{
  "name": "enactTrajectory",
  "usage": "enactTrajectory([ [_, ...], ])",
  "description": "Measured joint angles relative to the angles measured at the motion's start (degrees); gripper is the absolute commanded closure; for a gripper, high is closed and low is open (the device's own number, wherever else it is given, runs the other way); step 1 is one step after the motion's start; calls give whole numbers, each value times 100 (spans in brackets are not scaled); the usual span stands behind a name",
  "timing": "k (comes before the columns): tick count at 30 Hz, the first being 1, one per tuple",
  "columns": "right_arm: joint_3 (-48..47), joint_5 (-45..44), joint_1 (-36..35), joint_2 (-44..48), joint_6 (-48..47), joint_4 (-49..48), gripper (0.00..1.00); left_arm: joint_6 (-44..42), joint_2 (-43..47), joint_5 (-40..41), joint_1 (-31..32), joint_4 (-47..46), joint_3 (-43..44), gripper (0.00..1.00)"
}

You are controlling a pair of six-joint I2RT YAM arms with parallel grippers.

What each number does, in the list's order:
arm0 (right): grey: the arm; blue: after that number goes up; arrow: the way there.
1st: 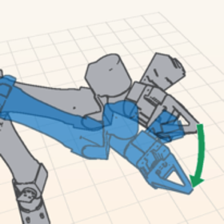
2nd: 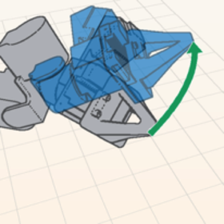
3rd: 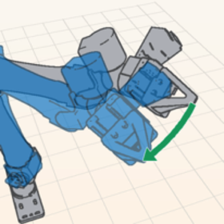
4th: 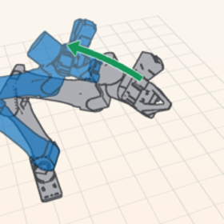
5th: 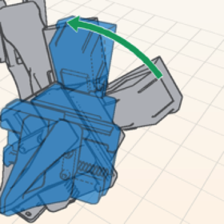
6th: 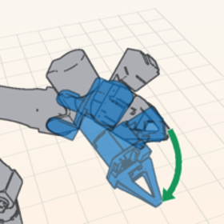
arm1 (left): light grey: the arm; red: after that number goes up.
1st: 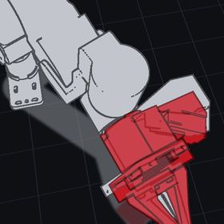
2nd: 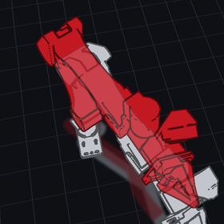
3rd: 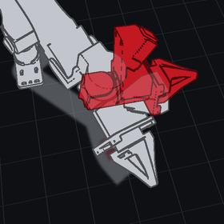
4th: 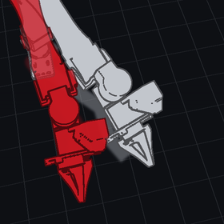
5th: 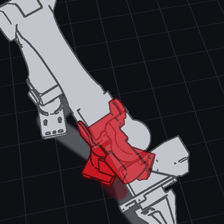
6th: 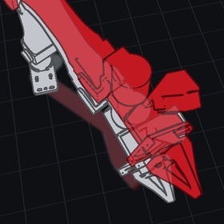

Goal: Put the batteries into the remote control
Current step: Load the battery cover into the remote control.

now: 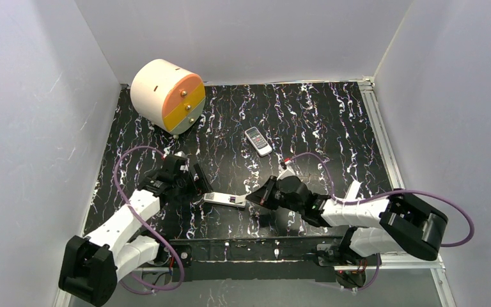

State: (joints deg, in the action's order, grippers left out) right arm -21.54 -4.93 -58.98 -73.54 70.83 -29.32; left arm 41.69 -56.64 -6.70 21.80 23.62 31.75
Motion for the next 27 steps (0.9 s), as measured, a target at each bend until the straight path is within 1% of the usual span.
enactTrajectory([
  [3, 0, -286, -127, -155, 129, -192, 99, 184, -74, -15, 0, -286, -293, 26],
  [6, 0, -470, -190, -308, 273, -341, 99, 236, -275, -98, 0, -546, -343, 32],
  [10, 0, -590, -223, -575, 417, -678, 99, 223, -468, -168, 0, -776, -343, 37],
  [18, -33, -577, -267, -1128, 577, -1174, 99, 136, -479, -164, 0, -866, -343, 38],
  [27, -46, -573, -308, -1187, 763, -1298, 99, 111, -483, -162, 0, -876, -343, 39],
])
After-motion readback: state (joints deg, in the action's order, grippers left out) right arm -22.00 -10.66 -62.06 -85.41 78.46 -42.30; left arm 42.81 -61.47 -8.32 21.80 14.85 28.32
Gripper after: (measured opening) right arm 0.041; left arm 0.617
